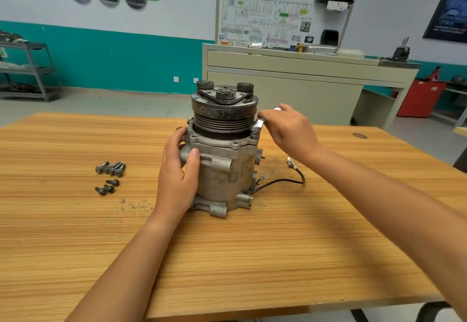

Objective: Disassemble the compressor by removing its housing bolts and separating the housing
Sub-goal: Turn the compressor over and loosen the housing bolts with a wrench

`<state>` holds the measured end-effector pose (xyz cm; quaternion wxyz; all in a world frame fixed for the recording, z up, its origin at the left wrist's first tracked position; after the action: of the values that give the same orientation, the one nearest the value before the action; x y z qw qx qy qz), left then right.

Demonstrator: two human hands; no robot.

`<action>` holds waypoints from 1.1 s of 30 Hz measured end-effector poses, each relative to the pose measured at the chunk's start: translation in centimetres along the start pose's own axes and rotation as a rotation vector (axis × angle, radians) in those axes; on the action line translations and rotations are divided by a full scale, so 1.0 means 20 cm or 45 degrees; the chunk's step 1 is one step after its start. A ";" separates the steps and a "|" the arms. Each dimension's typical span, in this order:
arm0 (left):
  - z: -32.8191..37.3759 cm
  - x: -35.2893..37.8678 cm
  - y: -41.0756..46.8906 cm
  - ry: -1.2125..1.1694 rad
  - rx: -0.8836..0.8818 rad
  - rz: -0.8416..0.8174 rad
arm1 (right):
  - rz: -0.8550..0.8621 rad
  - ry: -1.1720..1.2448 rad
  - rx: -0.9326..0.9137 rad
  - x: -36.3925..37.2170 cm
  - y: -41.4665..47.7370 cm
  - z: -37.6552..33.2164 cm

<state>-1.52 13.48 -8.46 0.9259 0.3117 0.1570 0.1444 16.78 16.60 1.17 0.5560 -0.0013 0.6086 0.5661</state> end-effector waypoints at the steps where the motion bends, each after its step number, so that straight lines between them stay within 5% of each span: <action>1: 0.00 0.00 0.00 -0.005 0.001 0.001 | 0.040 0.047 0.094 -0.01 -0.02 0.04; 6: -0.01 0.00 0.00 -0.024 0.002 0.004 | 0.189 0.411 0.515 -0.22 -0.17 0.16; 12: 0.00 -0.01 0.01 -0.006 0.006 0.003 | -0.528 -0.125 0.429 -0.20 -0.28 -0.08; 24: 0.01 -0.01 0.00 0.036 0.026 0.011 | -1.126 -0.622 0.290 -0.18 -0.06 -0.34; 28: 0.02 0.00 0.01 0.043 0.026 -0.007 | -1.123 -0.665 0.169 -0.17 -0.06 -0.33; 33: -0.02 0.01 0.01 -0.139 -0.098 -0.078 | -0.866 -0.507 0.120 -0.14 -0.17 -0.07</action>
<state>-1.47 14.00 -8.73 0.9484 0.2782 0.1102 0.1047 19.12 12.76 0.28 0.8184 -0.0672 0.4790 0.3103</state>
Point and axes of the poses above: each hand's wrist, its own y-axis towards the middle knuckle, its own x-axis out of the palm, z = x × y, the point moved 9 cm from there along y, towards the middle knuckle, and after that the axes turned 8 degrees about -z, right-handed, at the moved point
